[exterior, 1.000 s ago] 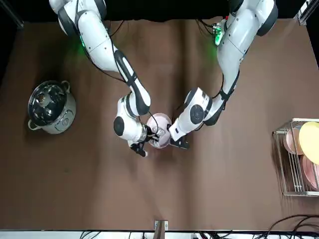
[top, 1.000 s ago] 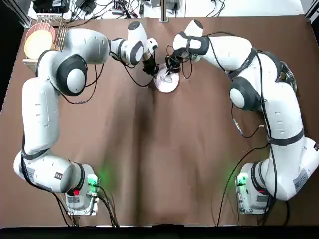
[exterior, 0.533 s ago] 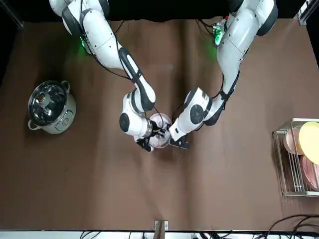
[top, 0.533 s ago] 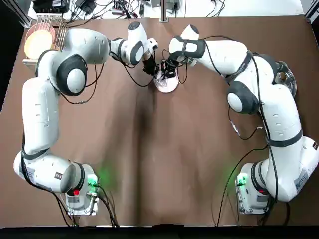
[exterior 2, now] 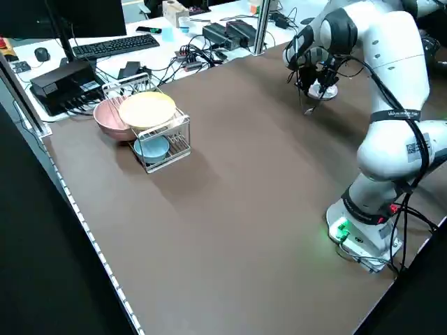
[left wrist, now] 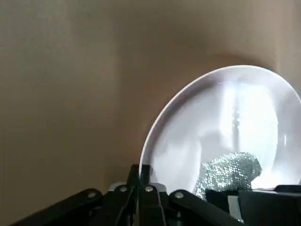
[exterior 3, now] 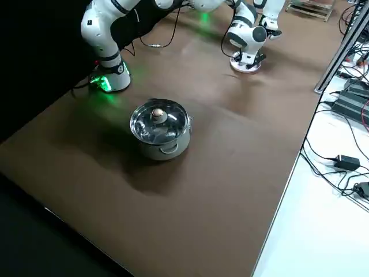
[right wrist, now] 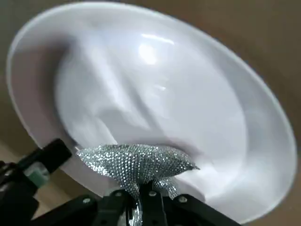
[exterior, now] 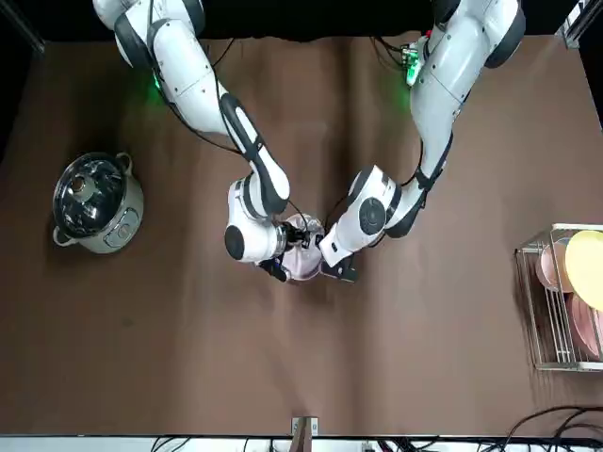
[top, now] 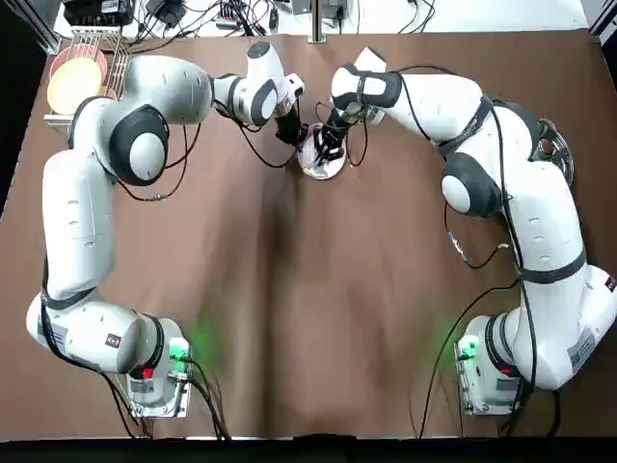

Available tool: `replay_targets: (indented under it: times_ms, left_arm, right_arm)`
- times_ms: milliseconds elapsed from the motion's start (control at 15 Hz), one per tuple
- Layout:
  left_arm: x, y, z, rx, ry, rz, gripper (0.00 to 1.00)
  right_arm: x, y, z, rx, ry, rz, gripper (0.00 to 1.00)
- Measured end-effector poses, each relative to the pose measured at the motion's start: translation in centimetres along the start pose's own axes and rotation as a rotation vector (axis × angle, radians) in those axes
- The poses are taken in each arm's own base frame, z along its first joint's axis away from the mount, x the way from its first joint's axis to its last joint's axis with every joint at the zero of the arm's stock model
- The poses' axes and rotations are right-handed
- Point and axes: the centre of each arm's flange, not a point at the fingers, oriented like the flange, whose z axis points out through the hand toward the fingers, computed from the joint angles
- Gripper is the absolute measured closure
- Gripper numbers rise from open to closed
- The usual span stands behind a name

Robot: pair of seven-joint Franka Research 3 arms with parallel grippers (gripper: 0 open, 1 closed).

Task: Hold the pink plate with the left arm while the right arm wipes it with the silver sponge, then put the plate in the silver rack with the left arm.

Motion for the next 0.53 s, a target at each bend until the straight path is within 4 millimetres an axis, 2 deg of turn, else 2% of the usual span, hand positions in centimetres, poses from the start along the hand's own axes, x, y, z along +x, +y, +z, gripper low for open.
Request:
replay_targets:
  times_ms: [333, 533]
  left_arm:
    - [0.0, 0.0, 0.0, 0.000, 0.000, 0.000, 0.97]
    - [0.0, 0.0, 0.0, 0.000, 0.000, 0.000, 0.97]
  right_arm:
    - [0.5, 0.7, -0.4, -0.024, -0.024, 0.006, 0.91]
    - [1.8, 1.3, -1.9, -0.032, 0.013, 0.012, 0.91]
